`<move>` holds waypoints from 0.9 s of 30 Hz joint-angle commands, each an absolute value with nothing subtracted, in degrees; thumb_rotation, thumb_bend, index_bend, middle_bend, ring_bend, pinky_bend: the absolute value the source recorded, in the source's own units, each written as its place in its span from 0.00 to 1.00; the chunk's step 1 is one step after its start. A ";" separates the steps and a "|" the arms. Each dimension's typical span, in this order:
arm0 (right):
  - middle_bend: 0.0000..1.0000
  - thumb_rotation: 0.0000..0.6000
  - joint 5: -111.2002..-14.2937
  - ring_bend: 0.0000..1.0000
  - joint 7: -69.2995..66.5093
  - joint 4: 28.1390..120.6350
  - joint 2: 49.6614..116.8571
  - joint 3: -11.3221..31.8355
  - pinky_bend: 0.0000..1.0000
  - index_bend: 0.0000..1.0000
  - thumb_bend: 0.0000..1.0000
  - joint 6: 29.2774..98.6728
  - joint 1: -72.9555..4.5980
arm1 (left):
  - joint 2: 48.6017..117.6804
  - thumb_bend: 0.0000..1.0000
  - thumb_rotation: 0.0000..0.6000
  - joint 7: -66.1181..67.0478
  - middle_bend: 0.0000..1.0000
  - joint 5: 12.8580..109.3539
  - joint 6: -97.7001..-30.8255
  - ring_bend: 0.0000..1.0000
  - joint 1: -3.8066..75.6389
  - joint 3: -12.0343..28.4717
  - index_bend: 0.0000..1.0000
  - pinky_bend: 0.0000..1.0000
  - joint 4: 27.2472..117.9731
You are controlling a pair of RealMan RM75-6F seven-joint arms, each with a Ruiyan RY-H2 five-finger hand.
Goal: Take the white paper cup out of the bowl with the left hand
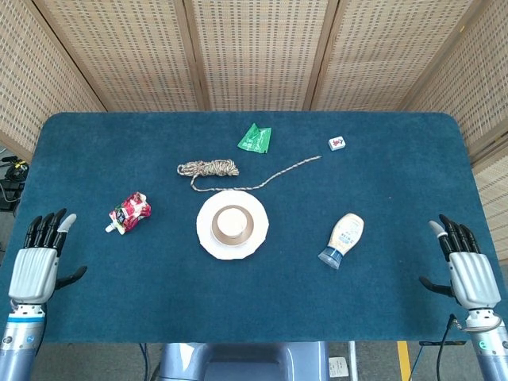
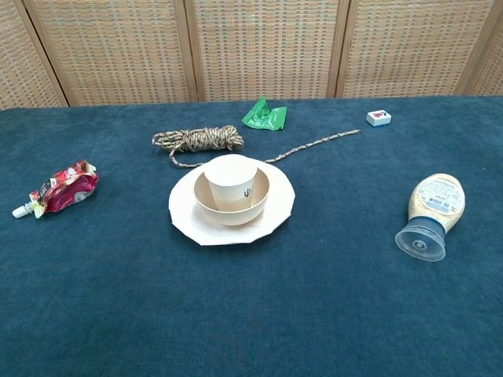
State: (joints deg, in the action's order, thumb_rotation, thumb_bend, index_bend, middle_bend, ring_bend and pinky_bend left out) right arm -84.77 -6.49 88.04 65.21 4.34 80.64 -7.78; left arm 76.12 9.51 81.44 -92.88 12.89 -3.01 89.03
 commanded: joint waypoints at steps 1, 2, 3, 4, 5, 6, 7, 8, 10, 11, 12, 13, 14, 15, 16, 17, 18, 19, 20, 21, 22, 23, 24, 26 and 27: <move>0.00 1.00 -84.56 0.00 -6.89 87.92 65.09 4.46 0.00 0.00 0.06 80.57 -7.79 | 74.65 0.10 1.00 13.11 0.00 83.61 -90.57 0.00 15.05 -1.62 0.00 0.00 93.13; 0.00 1.00 -84.37 0.00 -7.18 87.94 65.01 4.53 0.00 0.00 0.06 80.41 -7.83 | 74.20 0.10 1.00 14.56 0.00 84.39 -89.68 0.00 15.94 -1.24 0.00 0.00 94.55; 0.00 1.00 -84.17 0.00 -7.43 87.99 64.96 4.54 0.00 0.00 0.06 80.18 -7.85 | 73.71 0.10 1.00 16.30 0.00 84.89 -88.61 0.00 16.88 -0.81 0.02 0.00 96.15; 0.00 1.00 -83.98 0.00 -7.63 88.00 64.90 4.57 0.00 0.00 0.06 79.96 -7.89 | 73.25 0.11 1.00 18.17 0.00 85.23 -87.41 0.00 17.90 -0.26 0.04 0.00 97.87; 0.00 1.00 -83.80 0.00 -7.75 87.93 64.82 4.64 0.00 0.00 0.06 79.74 -7.98 | 72.78 0.12 1.00 20.47 0.00 85.37 -85.59 0.00 19.42 0.72 0.08 0.00 100.12; 0.00 1.00 -83.74 0.00 -7.80 87.89 64.78 4.66 0.00 0.00 0.06 79.64 -8.01 | 72.52 0.13 1.00 22.16 0.00 85.03 -84.01 0.00 20.62 1.58 0.11 0.00 101.72; 0.00 1.00 -83.73 0.00 -7.87 87.84 64.73 4.65 0.00 0.00 0.06 79.58 -8.03 | 72.27 0.13 1.00 23.92 0.00 84.36 -82.27 0.00 21.85 2.46 0.13 0.00 103.29; 0.00 1.00 -83.72 0.00 -7.98 87.77 64.69 4.65 0.00 0.00 0.06 79.53 -8.05 | 72.05 0.13 1.00 25.50 0.00 83.50 -80.32 0.00 23.18 3.38 0.16 0.00 104.79; 0.00 1.00 -83.67 0.00 -8.30 87.58 64.63 4.69 0.00 0.00 0.06 79.49 -8.06 | 71.73 0.13 1.00 28.52 0.00 80.99 -76.16 0.00 25.85 5.15 0.19 0.00 107.52; 0.00 1.00 -83.59 0.00 -8.49 87.50 64.59 4.73 0.00 0.00 0.06 79.48 -8.04 | 71.67 0.13 1.00 30.11 0.00 79.45 -74.05 0.00 27.22 6.01 0.20 0.00 108.65; 0.00 1.00 -83.49 0.00 -8.77 87.43 64.53 4.77 0.00 0.00 0.06 79.45 -8.02 | 71.82 0.13 1.00 31.79 0.00 77.63 -71.77 0.00 28.77 6.96 0.20 0.00 109.59; 0.00 1.00 -83.43 0.00 -8.99 87.40 64.48 4.80 0.00 0.00 0.06 79.42 -8.01 | 71.98 0.13 1.00 33.04 0.00 76.07 -70.31 0.00 29.81 7.64 0.20 0.00 110.08; 0.00 1.00 -83.34 0.00 -9.24 87.34 64.42 4.83 0.00 0.00 0.06 79.39 -8.00 | 72.26 0.13 1.00 34.52 0.00 74.29 -68.74 0.00 30.98 8.38 0.19 0.00 110.49; 0.00 1.00 -83.28 0.00 -9.61 87.25 64.31 4.87 0.00 0.00 0.06 79.33 -8.00 | 72.80 0.13 1.00 36.99 0.00 71.19 -66.62 0.00 32.75 9.51 0.17 0.00 110.88; 0.00 1.00 -83.22 0.00 -9.92 87.15 64.22 4.89 0.00 0.00 0.06 79.25 -8.00 | 73.25 0.13 1.00 39.44 0.00 68.12 -65.09 0.00 34.25 10.42 0.15 0.00 111.28; 0.00 1.00 -83.17 0.00 -10.20 87.08 64.11 4.89 0.00 0.00 0.06 79.13 -8.01 | 73.85 0.13 1.00 41.93 0.00 64.91 -63.51 0.00 35.97 11.28 0.13 0.00 111.55; 0.00 1.00 -83.12 0.00 -10.40 87.06 64.02 4.91 0.00 0.00 0.06 79.09 -8.01 | 74.33 0.13 1.00 43.53 0.00 62.65 -62.54 0.00 37.16 11.84 0.11 0.00 111.67; 0.00 1.00 -83.11 0.00 -10.60 87.07 63.92 4.95 0.00 0.00 0.06 79.12 -8.00 | 74.80 0.13 1.00 45.11 0.00 60.44 -61.79 0.00 38.30 12.33 0.10 0.00 111.77; 0.00 1.00 -83.15 0.00 -10.94 87.07 63.79 5.03 0.00 0.00 0.06 79.28 -7.95 | 75.57 0.13 1.00 47.44 0.00 57.23 -60.86 0.00 40.07 13.02 0.08 0.00 111.85; 0.00 1.00 -83.18 0.00 -11.18 87.07 63.73 5.07 0.00 0.00 0.06 79.40 -7.92 | 76.12 0.13 1.00 48.86 0.00 55.23 -60.45 0.00 41.20 13.43 0.07 0.00 111.85; 0.00 1.00 -83.26 0.00 -11.58 87.08 63.62 5.06 0.00 0.00 0.06 79.46 -7.87 | 77.21 0.13 1.00 51.36 0.00 51.59 -60.23 0.00 43.20 14.10 0.06 0.00 111.74; 0.00 1.00 -83.36 0.00 -11.96 87.11 63.54 4.99 0.00 0.00 0.06 79.37 -7.88 | 78.55 0.13 1.00 53.21 0.00 48.78 -59.66 0.00 45.13 14.58 0.06 0.00 111.24; 0.00 1.00 -83.43 0.00 -12.20 87.09 63.49 4.95 0.00 0.00 0.06 79.29 -7.90 | 79.53 0.13 1.00 54.47 0.00 46.62 -59.48 0.00 46.45 14.93 0.07 0.00 110.58; 0.00 1.00 -83.60 0.00 -12.91 87.00 63.38 4.88 0.00 0.00 0.06 79.15 -7.96 | 82.10 0.13 1.00 58.14 0.00 40.44 -59.91 0.00 50.08 15.50 0.08 0.00 109.15; 0.00 1.00 -83.67 0.00 -13.25 86.97 63.32 4.88 0.00 0.00 0.06 79.12 -7.98 | 83.26 0.13 1.00 59.45 0.00 37.99 -60.17 0.00 51.61 15.75 0.09 0.00 108.29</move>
State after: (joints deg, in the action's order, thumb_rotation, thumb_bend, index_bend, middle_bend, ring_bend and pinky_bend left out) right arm -83.57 -12.99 87.01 63.41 4.91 79.19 -7.95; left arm 78.54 54.25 46.79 -61.54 44.89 13.42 110.11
